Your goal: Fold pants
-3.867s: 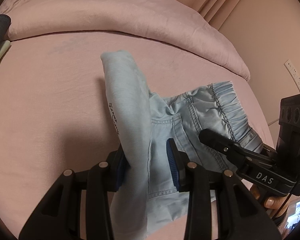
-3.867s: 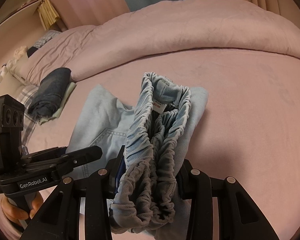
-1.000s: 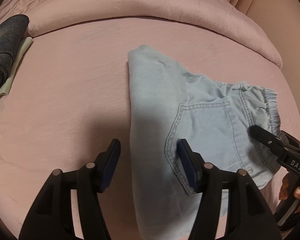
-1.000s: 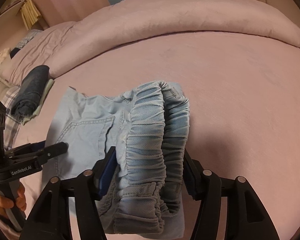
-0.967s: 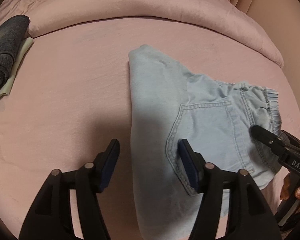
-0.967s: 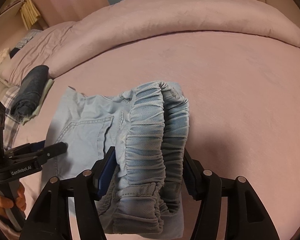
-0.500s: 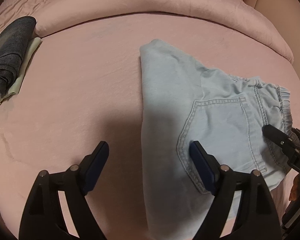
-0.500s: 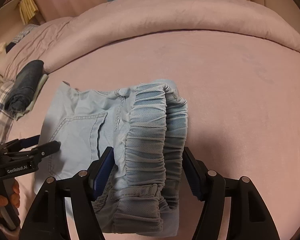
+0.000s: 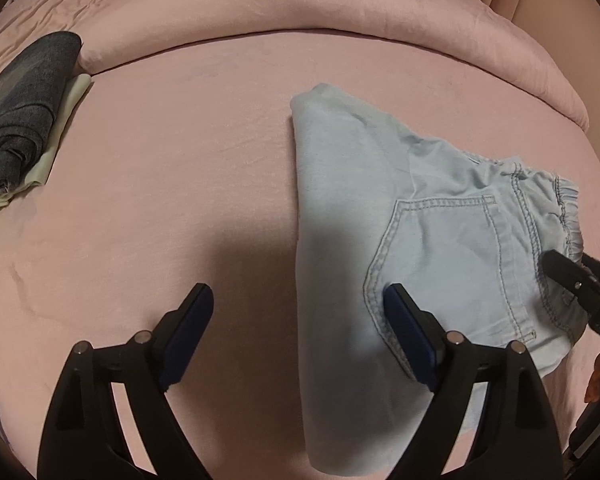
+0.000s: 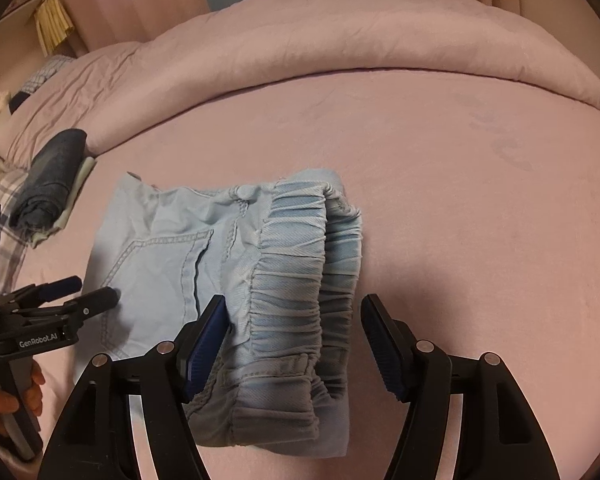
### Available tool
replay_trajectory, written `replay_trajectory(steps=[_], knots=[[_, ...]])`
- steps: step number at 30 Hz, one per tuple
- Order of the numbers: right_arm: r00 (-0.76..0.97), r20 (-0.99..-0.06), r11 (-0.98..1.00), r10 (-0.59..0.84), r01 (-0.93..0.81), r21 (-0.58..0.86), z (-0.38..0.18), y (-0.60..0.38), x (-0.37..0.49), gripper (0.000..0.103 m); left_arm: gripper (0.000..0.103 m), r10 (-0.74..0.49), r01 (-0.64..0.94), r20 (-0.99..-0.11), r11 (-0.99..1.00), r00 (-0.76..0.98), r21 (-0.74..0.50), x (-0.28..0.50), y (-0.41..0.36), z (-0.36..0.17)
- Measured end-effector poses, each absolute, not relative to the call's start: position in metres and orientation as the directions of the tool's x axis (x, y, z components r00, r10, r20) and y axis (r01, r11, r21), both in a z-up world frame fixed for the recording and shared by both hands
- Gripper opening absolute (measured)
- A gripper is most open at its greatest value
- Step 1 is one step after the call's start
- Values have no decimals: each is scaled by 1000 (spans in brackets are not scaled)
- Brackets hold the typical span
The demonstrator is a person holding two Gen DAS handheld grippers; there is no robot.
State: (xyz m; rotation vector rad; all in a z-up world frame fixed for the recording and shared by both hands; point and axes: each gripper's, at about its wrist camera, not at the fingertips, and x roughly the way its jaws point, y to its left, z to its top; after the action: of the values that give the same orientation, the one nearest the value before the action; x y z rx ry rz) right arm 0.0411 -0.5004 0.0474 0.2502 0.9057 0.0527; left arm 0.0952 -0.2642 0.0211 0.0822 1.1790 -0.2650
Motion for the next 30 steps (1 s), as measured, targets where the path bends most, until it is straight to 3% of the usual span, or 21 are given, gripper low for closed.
replay_trajectory(steps=[10, 30], knots=[[601, -786, 967, 148, 78, 242, 35, -507, 44, 74, 98, -145, 219, -931, 973, 335, -73, 102, -264, 7], [623, -776, 973, 102, 99, 207, 43, -507, 27, 74, 98, -128, 224, -931, 973, 343, -51, 87, -251, 13]])
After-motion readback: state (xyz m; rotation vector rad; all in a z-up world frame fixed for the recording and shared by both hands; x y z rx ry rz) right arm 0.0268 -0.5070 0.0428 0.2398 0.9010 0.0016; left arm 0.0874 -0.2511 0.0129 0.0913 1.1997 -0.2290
